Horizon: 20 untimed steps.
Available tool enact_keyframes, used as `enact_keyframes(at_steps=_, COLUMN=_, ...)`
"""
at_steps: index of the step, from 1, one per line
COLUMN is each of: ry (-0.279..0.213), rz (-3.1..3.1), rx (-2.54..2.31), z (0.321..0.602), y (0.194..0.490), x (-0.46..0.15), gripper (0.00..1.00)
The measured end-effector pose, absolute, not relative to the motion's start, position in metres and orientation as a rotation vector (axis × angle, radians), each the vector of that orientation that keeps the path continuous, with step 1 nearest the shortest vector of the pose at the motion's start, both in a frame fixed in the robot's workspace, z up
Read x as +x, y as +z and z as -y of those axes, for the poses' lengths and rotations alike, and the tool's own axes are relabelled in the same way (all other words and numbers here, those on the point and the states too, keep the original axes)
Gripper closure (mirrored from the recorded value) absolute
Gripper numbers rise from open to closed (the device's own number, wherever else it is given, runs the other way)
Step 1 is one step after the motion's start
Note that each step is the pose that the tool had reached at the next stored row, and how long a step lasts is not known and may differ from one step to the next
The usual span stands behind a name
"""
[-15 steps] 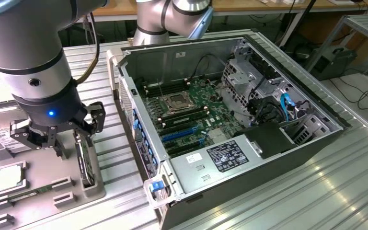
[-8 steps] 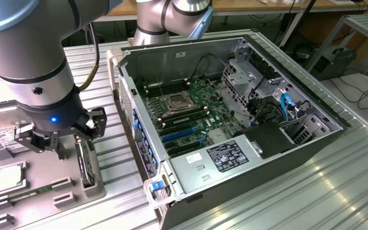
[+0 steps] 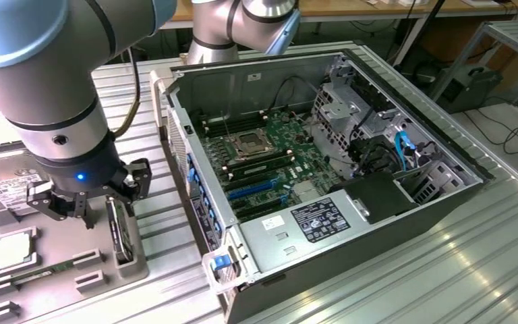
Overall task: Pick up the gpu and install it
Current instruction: 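Pick up the gpu and move the gpu toward the slot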
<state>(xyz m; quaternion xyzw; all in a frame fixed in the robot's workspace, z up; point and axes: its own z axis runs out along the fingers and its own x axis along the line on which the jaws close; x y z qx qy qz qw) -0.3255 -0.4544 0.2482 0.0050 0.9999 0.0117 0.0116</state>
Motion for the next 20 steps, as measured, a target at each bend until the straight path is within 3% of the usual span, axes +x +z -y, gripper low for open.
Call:
enact_keyframes(at_steps=14, ry=0.035, rz=-3.119, rx=-0.015, z=0.453, y=0.226, x=-0.323, gripper=0.40)
enact_keyframes(at_steps=17, ry=0.035, rz=-3.119, rx=-0.015, z=0.453, y=0.226, x=-0.323, gripper=0.48)
enact_keyframes(at_steps=20, ry=0.035, rz=-3.119, rx=-0.015, z=0.453, y=0.226, x=-0.323, gripper=0.66)
